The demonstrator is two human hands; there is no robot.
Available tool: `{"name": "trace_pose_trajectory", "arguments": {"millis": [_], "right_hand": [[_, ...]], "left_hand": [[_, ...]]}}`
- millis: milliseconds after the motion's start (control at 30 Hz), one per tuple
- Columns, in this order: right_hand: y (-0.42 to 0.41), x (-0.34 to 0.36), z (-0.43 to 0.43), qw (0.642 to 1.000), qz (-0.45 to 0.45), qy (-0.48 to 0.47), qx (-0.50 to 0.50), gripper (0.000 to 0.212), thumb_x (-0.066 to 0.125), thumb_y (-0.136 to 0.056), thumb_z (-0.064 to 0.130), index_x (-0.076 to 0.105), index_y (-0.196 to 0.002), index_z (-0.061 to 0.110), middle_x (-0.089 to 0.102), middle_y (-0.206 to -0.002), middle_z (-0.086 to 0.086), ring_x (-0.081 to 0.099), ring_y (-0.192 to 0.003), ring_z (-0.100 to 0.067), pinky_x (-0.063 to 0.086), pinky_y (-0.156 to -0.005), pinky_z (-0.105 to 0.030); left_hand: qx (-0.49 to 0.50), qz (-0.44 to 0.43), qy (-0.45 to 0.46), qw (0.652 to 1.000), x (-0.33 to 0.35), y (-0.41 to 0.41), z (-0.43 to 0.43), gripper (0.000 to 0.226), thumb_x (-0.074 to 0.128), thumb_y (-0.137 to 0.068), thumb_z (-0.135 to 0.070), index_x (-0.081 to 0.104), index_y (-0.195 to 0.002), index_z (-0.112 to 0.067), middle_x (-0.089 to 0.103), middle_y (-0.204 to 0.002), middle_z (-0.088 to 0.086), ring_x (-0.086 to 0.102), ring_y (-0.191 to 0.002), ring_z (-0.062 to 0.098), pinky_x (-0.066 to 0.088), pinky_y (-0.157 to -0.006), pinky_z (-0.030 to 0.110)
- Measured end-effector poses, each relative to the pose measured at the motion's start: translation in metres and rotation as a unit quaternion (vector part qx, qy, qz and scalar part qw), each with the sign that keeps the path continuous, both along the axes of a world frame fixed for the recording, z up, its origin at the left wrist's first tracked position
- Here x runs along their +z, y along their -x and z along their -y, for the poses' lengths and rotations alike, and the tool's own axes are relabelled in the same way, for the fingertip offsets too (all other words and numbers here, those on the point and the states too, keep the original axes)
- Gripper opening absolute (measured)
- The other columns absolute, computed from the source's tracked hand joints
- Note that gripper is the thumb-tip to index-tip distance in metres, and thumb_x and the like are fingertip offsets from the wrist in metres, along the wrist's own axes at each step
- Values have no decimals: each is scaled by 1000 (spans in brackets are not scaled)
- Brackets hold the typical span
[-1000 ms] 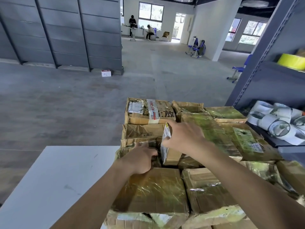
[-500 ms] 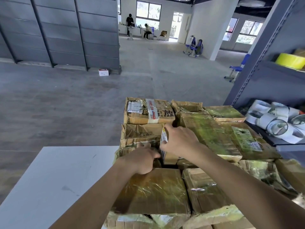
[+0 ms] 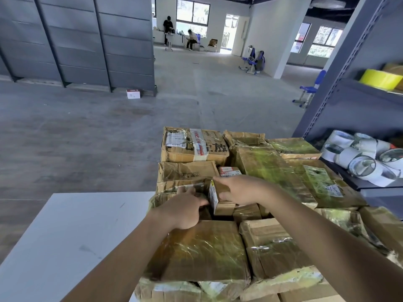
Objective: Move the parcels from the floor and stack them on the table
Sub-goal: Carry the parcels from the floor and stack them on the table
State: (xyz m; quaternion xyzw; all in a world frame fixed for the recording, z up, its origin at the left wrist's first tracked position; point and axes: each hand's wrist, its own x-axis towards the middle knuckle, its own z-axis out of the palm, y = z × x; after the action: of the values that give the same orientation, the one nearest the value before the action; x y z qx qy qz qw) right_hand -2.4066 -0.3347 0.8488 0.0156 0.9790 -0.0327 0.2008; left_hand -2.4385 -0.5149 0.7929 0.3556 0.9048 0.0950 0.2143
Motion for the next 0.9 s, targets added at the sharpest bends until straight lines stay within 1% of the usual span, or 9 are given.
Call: {"name": "trace_pose_trajectory", "arguments": {"millis": [167, 267, 333, 433, 533, 633, 700, 833, 900], "right_hand": [[3, -11, 6, 998, -19, -61, 9, 62, 51, -99, 40, 21, -153, 36, 57, -135, -8, 45, -59, -9, 33, -49, -26], [4, -15, 11, 994, -54, -94, 32, 63, 60, -93, 41, 34, -148, 25, 55, -133, -6, 61, -99, -22, 49, -68, -31], [2, -18, 12, 992, -71, -101, 34, 61, 66, -88, 43, 41, -139, 21, 54, -126, -5, 59, -107, -25, 52, -77, -36], [1, -19, 11, 991, -77, -99, 40, 63, 69, -85, 43, 45, -138, 19, 49, -131, -6, 58, -111, -27, 51, -78, -37], [2, -22, 12, 992, -78, -80, 54, 59, 69, -85, 41, 50, -136, 16, 51, -124, -7, 58, -108, -27, 46, -74, -35], [1, -23, 7, 994, -74, -59, 54, 59, 67, -87, 42, 49, -137, 17, 55, -126, -8, 57, -112, -28, 51, -88, -41], [-2, -23, 3, 993, -75, -62, 63, 59, 63, -89, 46, 46, -139, 20, 56, -126, -8, 58, -111, -27, 51, -87, -42], [-5, -21, -6, 984, -135, -87, 72, 52, 50, -93, 55, 50, -133, 21, 57, -121, -2, 62, -93, -22, 50, -64, -34], [-5, -17, -15, 978, -197, -60, 38, 42, 44, -98, 50, 56, -125, 20, 59, -112, 0, 61, -85, -17, 54, -66, -34]], "left_hand": [[-4, -7, 3, 1000, -1, -1, 0, 60, 36, -93, -9, 33, -144, -42, 8, -159, 5, -2, -145, 37, 24, -113, 57], [-7, -6, 3, 1000, 1, 0, 0, 60, 36, -93, -9, 33, -144, -42, 10, -159, 4, 1, -144, 37, 24, -113, 56], [-8, -8, 0, 1000, 1, 0, 0, 59, 36, -93, -10, 35, -143, -41, 13, -158, 6, 3, -143, 36, 24, -112, 54], [-7, -6, -3, 1000, 0, -1, 0, 58, 35, -94, -10, 36, -142, -42, 14, -157, 7, 0, -144, 37, 24, -112, 54], [-10, -5, -2, 1000, 1, -2, 1, 58, 35, -94, -10, 36, -142, -43, 14, -156, 8, -1, -144, 37, 25, -112, 54], [-13, -7, -5, 1000, 2, -2, 1, 55, 34, -94, -11, 38, -141, -41, 16, -155, 8, 1, -144, 38, 27, -111, 53], [-14, -12, -8, 1000, 2, -2, 2, 52, 33, -95, -14, 38, -141, -39, 18, -154, 7, 3, -144, 37, 28, -111, 53], [13, -40, -76, 996, 4, 5, 9, 38, 37, -98, -24, 49, -133, -32, 43, -132, 2, 38, -129, 27, 39, -100, 38], [50, -70, -148, 985, 8, 10, 13, 29, 41, -97, -25, 58, -121, -28, 49, -118, -2, 53, -111, 19, 44, -90, 29]]}}
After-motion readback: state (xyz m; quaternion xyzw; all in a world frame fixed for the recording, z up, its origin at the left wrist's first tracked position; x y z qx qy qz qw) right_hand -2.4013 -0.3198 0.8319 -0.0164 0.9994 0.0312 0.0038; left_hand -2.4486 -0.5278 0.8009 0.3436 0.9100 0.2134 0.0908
